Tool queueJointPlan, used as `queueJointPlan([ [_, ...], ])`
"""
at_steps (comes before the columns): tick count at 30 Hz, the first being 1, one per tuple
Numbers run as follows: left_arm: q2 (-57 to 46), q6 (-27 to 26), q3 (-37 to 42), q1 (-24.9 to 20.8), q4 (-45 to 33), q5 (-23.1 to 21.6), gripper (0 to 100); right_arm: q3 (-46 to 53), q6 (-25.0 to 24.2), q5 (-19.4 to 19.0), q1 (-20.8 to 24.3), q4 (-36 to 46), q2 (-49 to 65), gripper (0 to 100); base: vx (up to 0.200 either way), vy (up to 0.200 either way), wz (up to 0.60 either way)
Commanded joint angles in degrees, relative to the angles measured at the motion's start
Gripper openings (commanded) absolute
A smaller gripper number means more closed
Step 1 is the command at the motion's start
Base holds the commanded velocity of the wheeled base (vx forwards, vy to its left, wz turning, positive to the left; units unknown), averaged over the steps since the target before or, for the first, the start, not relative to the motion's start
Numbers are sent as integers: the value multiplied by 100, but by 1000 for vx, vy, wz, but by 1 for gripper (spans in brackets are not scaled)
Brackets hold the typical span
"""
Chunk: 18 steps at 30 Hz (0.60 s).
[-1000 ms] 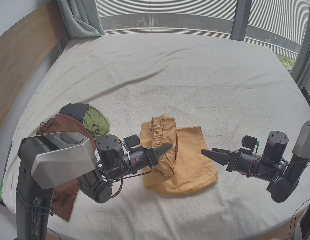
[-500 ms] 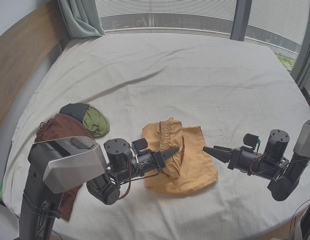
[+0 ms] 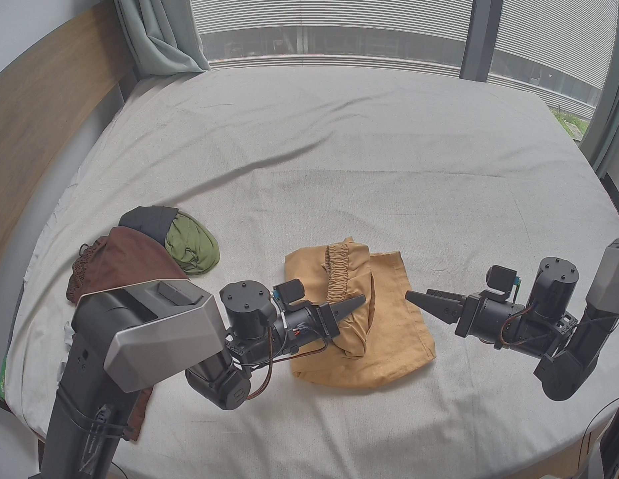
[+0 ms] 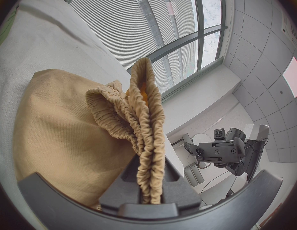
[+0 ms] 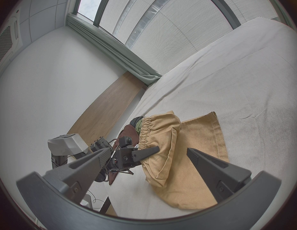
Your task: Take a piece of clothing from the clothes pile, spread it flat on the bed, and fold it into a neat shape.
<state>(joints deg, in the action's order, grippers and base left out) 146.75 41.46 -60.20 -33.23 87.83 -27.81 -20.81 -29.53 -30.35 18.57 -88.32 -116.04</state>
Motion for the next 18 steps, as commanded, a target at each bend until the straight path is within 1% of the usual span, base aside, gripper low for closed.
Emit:
queueJointPlan([
  [1,55,2,-36,1,-3,3,0,-2,-1,-6,-2,-10,-6,100,0,0,0],
  [2,55,2,-36,1,-3,3,0,-2,-1,-6,-2,-1,-6,100,0,0,0],
  [3,55,2,-36,1,-3,3,100,-2,-1,-6,-2,-10,3,100,0,0,0],
  [18,29,-6,-80,-25,67,56,100,7,-1,-6,-2,-1,-6,100,0,0,0],
])
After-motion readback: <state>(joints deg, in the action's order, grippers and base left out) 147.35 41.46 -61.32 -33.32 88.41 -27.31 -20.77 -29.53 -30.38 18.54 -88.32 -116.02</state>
